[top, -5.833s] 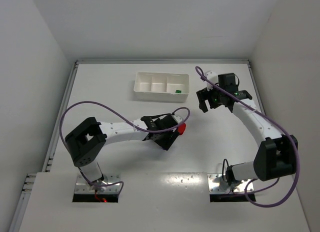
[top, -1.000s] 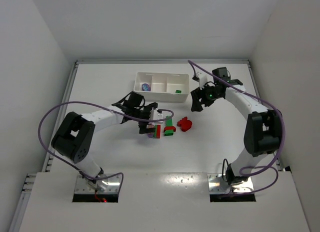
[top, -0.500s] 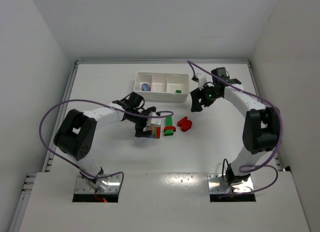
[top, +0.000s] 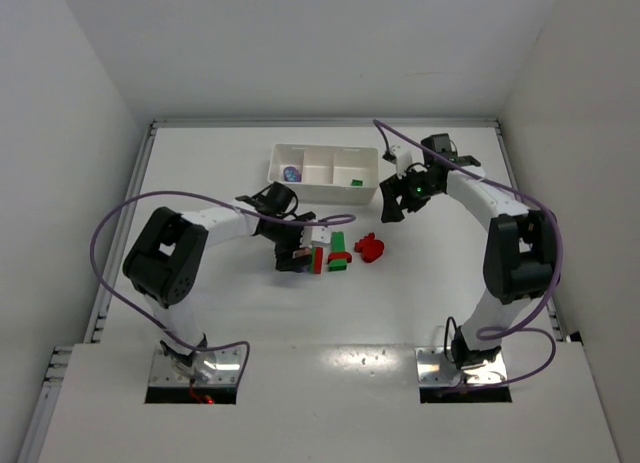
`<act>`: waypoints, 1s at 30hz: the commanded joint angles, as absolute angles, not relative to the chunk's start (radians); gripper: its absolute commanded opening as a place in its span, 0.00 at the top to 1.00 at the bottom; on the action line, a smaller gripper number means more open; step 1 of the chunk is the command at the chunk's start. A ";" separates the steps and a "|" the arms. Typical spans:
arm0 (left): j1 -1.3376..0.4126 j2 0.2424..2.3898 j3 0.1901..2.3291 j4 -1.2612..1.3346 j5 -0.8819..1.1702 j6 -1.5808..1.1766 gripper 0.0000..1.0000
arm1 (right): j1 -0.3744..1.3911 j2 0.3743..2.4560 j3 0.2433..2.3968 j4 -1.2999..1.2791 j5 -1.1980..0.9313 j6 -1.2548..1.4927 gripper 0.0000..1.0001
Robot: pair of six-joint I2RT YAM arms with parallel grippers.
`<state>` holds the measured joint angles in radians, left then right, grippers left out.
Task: Sort the legos into containers by color
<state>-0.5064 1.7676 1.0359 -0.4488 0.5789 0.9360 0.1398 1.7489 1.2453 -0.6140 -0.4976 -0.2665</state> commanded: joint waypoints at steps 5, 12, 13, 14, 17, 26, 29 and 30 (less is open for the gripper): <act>-0.546 1.770 1.058 -0.457 0.591 0.927 0.12 | 0.135 1.749 1.267 -0.597 -0.499 -0.279 0.23; -0.564 1.779 1.049 -0.457 0.572 0.897 0.41 | 0.126 1.749 1.267 -0.597 -0.499 -0.279 0.23; -0.565 1.779 1.049 -0.457 0.572 0.897 0.45 | 0.126 1.749 1.267 -0.597 -0.499 -0.279 0.23; -0.565 1.779 1.049 -0.457 0.572 0.897 0.51 | 0.126 1.749 1.267 -0.597 -0.499 -0.279 0.23; -0.565 1.779 1.049 -0.430 0.548 0.845 0.71 | 0.126 1.761 1.267 -0.606 -0.499 -0.264 0.23; -0.552 1.469 0.894 -0.157 0.427 0.582 0.92 | 0.146 1.813 1.370 -0.580 -0.770 -0.007 0.23; -0.580 1.384 0.844 -0.091 0.378 0.557 0.93 | 0.164 1.833 1.390 -0.514 -0.874 0.118 0.24; -0.580 1.358 0.844 -0.091 0.377 0.543 0.93 | 0.175 1.842 1.390 -0.500 -0.906 0.138 0.24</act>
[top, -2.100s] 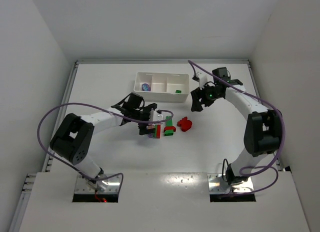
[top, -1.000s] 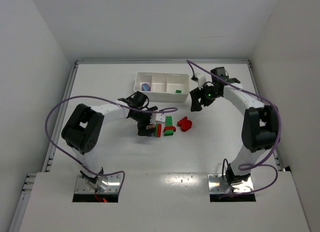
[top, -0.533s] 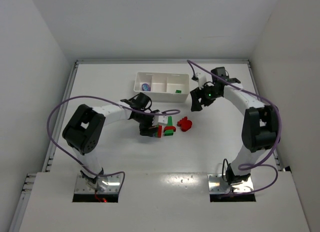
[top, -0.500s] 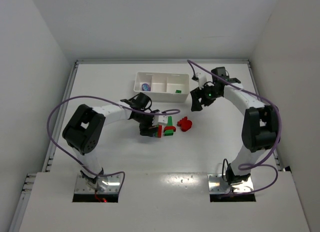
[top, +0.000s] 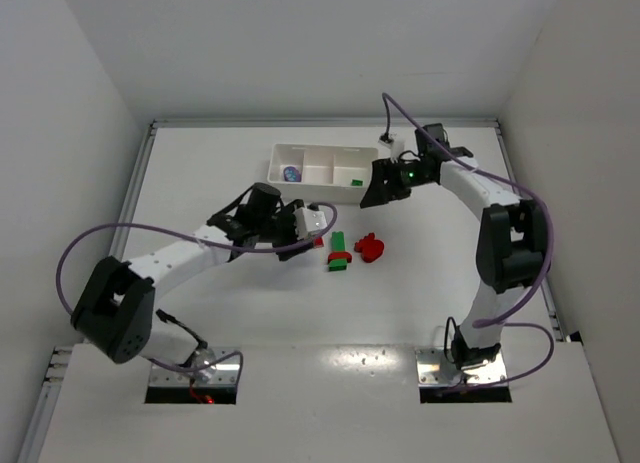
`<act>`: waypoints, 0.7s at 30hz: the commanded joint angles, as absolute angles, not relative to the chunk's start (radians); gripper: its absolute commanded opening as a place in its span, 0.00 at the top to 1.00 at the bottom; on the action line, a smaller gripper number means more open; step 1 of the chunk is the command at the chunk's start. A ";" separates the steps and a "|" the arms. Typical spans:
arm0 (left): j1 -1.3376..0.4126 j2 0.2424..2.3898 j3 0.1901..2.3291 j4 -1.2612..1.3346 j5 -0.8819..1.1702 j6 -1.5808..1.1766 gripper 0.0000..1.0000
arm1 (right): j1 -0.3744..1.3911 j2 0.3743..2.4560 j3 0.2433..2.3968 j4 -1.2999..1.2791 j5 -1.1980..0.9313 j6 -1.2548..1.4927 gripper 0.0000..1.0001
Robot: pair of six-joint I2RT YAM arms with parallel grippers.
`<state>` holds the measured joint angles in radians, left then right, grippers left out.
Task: Sort the legos into containers by color
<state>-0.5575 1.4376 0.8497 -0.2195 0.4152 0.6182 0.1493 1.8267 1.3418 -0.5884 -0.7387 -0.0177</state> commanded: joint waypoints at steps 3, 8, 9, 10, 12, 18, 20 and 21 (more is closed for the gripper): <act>-0.612 1.344 0.853 -0.080 0.358 0.508 0.97 | 0.202 1.855 1.425 -0.480 -0.984 0.166 0.24; -0.634 1.335 0.874 -0.045 0.348 0.462 0.99 | 0.255 1.893 1.483 -0.489 -1.057 0.166 0.24; -0.643 1.335 0.883 -0.044 0.339 0.462 0.99 | 0.255 1.893 1.483 -0.503 -1.057 0.157 0.24; -0.643 1.335 0.884 -0.032 0.339 0.462 0.99 | 0.268 1.893 1.492 -0.518 -1.066 0.144 0.24; -0.643 1.335 0.884 -0.020 0.328 0.453 0.99 | 0.282 1.893 1.493 -0.543 -1.066 0.103 0.24; -0.661 1.335 0.884 0.014 0.310 0.453 1.00 | 0.328 1.893 1.465 -0.623 -1.075 0.026 0.24; -0.661 1.344 0.884 0.026 0.310 0.453 1.00 | 0.341 1.893 1.465 -0.646 -1.075 0.008 0.24; -0.670 1.344 0.884 0.026 0.310 0.453 1.00 | 0.350 1.893 1.465 -0.658 -1.075 0.008 0.24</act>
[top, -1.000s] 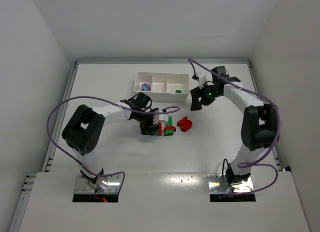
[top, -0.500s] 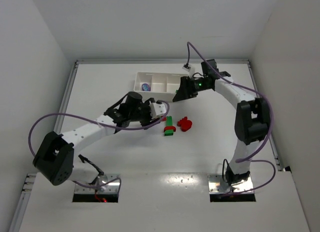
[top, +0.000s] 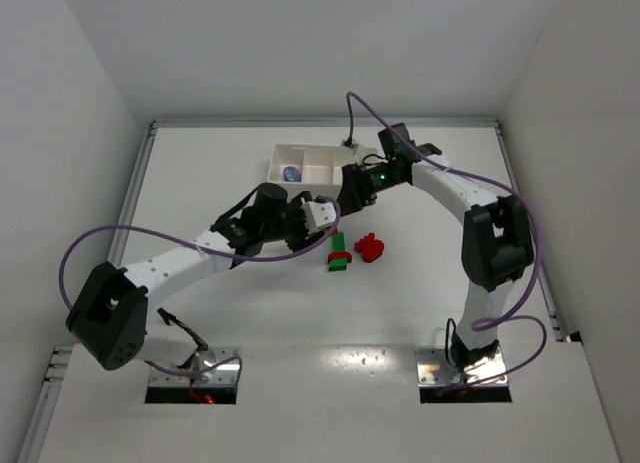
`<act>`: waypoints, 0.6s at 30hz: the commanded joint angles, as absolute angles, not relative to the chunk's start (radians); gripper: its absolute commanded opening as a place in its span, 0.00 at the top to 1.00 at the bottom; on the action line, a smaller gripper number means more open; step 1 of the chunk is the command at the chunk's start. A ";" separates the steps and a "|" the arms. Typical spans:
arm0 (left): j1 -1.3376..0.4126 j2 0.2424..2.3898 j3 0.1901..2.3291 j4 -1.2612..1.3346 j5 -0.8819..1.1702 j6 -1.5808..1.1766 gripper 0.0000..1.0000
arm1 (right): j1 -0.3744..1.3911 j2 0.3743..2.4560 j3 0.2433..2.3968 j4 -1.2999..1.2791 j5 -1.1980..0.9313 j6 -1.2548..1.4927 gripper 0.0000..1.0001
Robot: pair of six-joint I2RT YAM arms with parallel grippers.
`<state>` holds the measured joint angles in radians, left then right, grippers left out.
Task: Sort the legos into containers by color
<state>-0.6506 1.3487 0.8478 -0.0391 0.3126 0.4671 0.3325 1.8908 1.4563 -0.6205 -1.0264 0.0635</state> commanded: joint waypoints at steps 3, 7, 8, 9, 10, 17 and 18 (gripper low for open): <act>-0.670 1.355 0.884 0.026 0.310 0.465 1.00 | 0.371 1.902 1.474 -0.669 -1.066 -0.003 0.24; -0.670 1.355 0.884 0.046 0.310 0.474 1.00 | 0.380 1.922 1.474 -0.669 -1.055 -0.003 0.24; -0.670 1.355 0.893 0.046 0.310 0.474 1.00 | 0.391 1.922 1.483 -0.669 -1.055 -0.003 0.24; -0.670 1.355 0.893 0.046 0.310 0.474 1.00 | 0.391 1.922 1.483 -0.660 -1.055 -0.003 0.24; -0.670 1.355 0.893 0.046 0.310 0.474 1.00 | 0.400 1.931 1.483 -0.660 -1.055 -0.003 0.24; -0.690 1.345 0.893 0.055 0.310 0.454 1.00 | 0.411 1.960 1.502 -0.641 -1.055 0.006 0.37; -0.690 1.345 0.893 0.055 0.310 0.454 1.00 | 0.411 1.960 1.502 -0.641 -1.055 0.006 0.45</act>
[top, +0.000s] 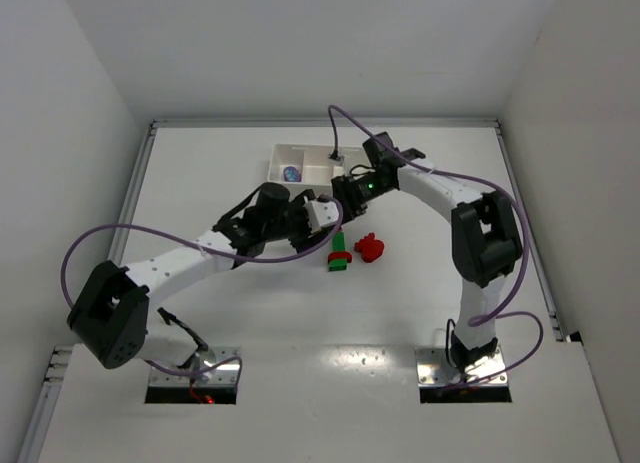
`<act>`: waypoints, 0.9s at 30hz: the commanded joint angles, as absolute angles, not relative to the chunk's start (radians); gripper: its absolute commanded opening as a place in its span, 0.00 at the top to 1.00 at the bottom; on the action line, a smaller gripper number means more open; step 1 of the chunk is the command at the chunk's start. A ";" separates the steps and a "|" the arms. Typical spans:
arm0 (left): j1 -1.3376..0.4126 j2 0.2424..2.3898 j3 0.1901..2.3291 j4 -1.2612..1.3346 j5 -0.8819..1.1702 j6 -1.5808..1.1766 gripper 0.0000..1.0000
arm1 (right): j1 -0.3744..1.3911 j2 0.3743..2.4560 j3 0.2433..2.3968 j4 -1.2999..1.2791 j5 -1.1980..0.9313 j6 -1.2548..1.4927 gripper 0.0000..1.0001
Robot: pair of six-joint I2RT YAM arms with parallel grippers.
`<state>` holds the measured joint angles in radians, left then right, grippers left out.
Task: Sort the legos into containers by color
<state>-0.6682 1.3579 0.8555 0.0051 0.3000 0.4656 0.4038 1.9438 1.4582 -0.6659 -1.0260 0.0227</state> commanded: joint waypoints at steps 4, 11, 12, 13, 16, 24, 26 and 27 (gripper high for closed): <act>-0.690 1.345 0.893 0.064 0.310 0.454 1.00 | 0.411 1.971 1.522 -0.641 -1.086 0.015 0.80; -0.690 1.318 0.832 0.052 0.261 0.436 1.00 | 0.384 1.942 1.531 -0.690 -1.077 -0.033 1.00; -0.690 1.307 0.821 0.052 0.261 0.436 1.00 | 0.383 1.933 1.531 -0.699 -1.077 -0.044 1.00; -0.690 1.295 0.799 0.043 0.252 0.427 1.00 | 0.371 1.933 1.531 -0.722 -1.065 -0.058 1.00; -0.690 1.250 0.775 -0.001 0.242 0.426 1.00 | 0.345 1.902 1.540 -0.779 -1.054 -0.103 1.00; -0.608 1.193 0.750 -0.133 0.244 0.472 1.00 | 0.273 1.862 1.552 -0.781 -1.023 -0.115 1.00; -0.577 1.193 0.771 -0.144 0.244 0.482 1.00 | 0.246 1.862 1.565 -0.781 -1.023 -0.115 1.00; -0.566 1.193 0.781 -0.144 0.253 0.494 1.00 | 0.245 1.862 1.565 -0.781 -1.011 -0.115 1.00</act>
